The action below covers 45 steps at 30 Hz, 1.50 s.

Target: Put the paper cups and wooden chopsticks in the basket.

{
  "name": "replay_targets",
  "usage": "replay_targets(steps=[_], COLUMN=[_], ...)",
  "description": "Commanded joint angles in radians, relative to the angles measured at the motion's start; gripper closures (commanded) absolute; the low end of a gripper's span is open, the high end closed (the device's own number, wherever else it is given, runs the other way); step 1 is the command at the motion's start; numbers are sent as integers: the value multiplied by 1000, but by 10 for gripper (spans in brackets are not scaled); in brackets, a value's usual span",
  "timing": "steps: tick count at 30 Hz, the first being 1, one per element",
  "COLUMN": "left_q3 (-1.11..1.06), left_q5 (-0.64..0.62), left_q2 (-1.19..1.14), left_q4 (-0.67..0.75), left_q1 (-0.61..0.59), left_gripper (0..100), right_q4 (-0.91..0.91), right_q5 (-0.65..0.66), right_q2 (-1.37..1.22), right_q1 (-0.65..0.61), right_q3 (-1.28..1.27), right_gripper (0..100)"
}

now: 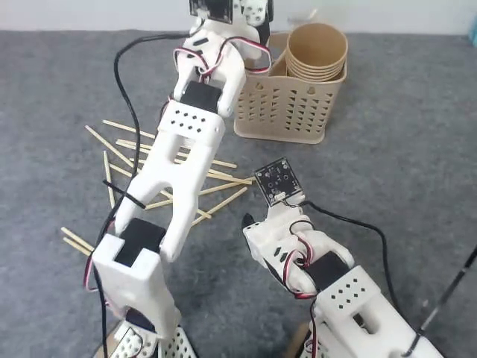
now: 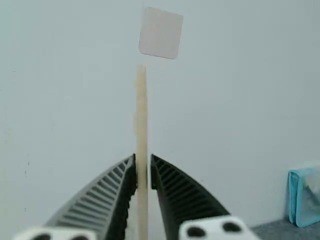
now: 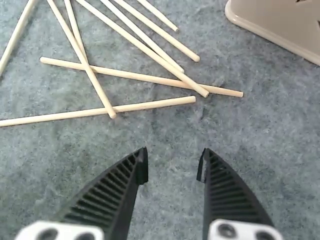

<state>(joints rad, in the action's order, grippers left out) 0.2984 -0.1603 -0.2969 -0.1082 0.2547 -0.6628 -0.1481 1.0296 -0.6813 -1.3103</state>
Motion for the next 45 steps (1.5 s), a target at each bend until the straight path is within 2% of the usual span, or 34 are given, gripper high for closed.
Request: replay_targets(steps=[1,4,6,11,18,22,26,31,34,39,45], left_q3=[68,110,150,183,182,182,180,151,59,-133,-332], left_q5=[2,6,8,8,2,2,2,2,2,2,0], left_q2=[18,18,20,143,482,646,738,744,746,746,744], left_q4=[-91,-198,-273,-474,-898,-1125,-1240,-1254,-1180,-976,-750], left_q1=[-8,-21,-40,-91,-210,-370,-663,-1076,-1266,-1513,-1725], left_gripper=[791,671,641,640,640,640,640,640,640,640,640], right_q4=[13,13,13,15,-28,-104,-102,1,27,38,145], right_q5=[-3,-3,-3,-3,40,9,-28,-31,-43,-101,-175], right_q2=[16,16,16,16,15,13,13,-8,-125,-456,-786], right_q1=[-4,-4,-4,-4,-8,-47,-136,-239,-265,-306,-418], right_q3=[6,6,6,6,23,84,114,115,172,376,606], right_gripper=[822,822,822,822,822,822,822,822,822,821,821])
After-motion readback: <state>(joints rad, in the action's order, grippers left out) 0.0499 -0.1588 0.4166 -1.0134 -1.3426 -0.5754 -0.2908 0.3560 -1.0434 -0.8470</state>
